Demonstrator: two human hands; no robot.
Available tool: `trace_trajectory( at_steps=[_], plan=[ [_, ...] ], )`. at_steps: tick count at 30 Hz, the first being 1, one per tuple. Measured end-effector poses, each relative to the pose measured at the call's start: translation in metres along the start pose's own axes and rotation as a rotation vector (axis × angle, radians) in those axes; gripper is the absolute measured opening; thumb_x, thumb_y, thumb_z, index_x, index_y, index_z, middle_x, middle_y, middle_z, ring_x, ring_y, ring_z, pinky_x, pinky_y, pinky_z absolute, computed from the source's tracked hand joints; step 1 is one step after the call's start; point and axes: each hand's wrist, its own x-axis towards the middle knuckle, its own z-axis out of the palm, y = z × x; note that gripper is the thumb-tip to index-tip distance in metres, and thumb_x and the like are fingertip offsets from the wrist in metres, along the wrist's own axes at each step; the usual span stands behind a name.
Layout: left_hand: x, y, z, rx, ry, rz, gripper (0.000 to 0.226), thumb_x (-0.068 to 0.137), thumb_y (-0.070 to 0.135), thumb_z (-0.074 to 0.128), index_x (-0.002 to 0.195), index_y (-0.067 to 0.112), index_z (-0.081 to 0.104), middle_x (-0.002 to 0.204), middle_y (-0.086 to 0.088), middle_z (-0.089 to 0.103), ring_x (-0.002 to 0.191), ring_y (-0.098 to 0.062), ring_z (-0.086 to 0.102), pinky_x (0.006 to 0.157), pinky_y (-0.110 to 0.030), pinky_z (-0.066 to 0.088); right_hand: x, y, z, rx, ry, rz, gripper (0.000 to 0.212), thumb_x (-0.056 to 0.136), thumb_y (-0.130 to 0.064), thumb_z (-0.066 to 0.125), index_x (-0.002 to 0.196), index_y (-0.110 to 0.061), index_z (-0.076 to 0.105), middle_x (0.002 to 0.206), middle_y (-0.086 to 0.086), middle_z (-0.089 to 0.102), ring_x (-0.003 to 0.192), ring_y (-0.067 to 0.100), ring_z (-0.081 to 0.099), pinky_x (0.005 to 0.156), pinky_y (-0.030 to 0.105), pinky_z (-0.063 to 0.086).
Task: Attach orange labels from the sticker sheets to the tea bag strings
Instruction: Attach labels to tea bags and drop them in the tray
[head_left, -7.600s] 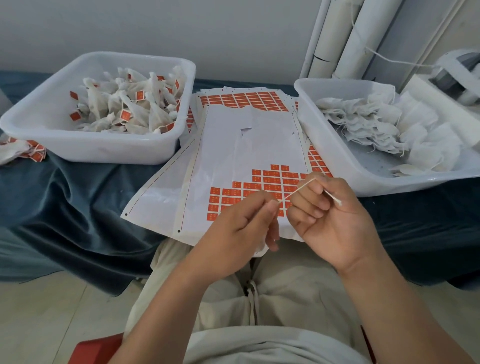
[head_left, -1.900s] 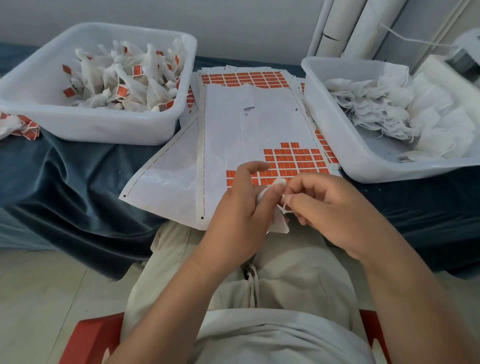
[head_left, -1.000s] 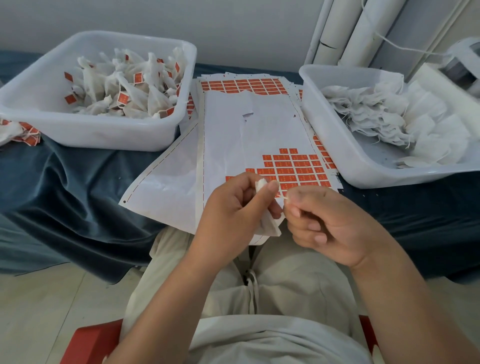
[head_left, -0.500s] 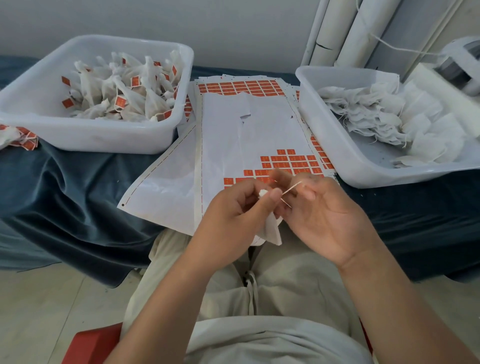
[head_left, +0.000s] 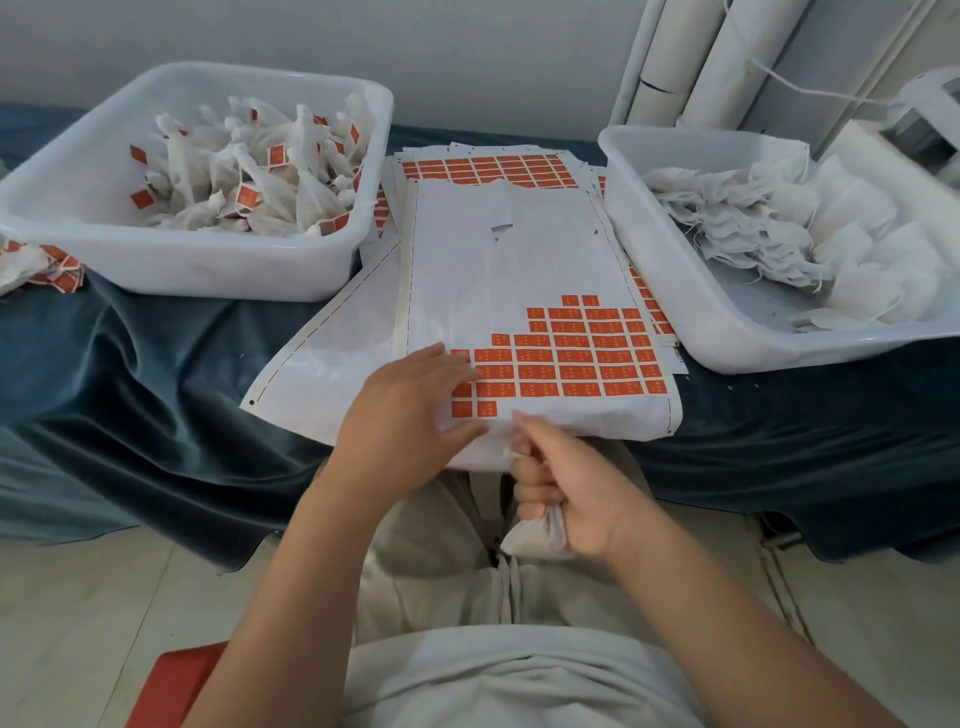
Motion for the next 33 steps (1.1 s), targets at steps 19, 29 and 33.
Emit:
trace_trajectory(
  at_steps=[19, 29, 33],
  plan=[
    [-0.003, 0.011, -0.004, -0.107, 0.219, 0.129, 0.002, 0.093, 0.027, 0.08, 0.092, 0.025, 0.079, 0.081, 0.011, 0.074, 0.068, -0.012, 0.065, 0.058, -0.038, 0.056, 0.012, 0.02, 0.011, 0.125, 0.049, -0.449, 0.032, 0.079, -0.048, 0.089, 0.106, -0.031, 0.081, 0.056, -0.002, 0.041, 0.049, 0.009, 0.038, 0.051, 0.023, 0.045],
    [-0.004, 0.014, 0.002, -0.291, 0.189, -0.032, 0.005, 0.09, 0.029, 0.083, 0.087, 0.025, 0.082, 0.078, 0.012, 0.074, 0.071, -0.008, 0.068, 0.065, -0.041, 0.058, 0.012, 0.018, 0.004, -0.162, 0.234, -0.623, 0.044, 0.084, -0.05, 0.081, 0.126, -0.037, 0.073, 0.088, -0.003, 0.075, 0.067, 0.008, 0.062, 0.07, 0.025, 0.056],
    [-0.004, 0.011, 0.002, -0.363, 0.133, -0.086, 0.008, 0.088, 0.036, 0.083, 0.085, 0.03, 0.079, 0.078, 0.019, 0.073, 0.077, -0.003, 0.07, 0.07, -0.035, 0.06, 0.012, 0.018, 0.001, -0.251, 0.237, -0.673, 0.051, 0.084, -0.051, 0.077, 0.133, -0.036, 0.069, 0.111, -0.006, 0.076, 0.096, 0.006, 0.067, 0.093, 0.029, 0.059]
  ],
)
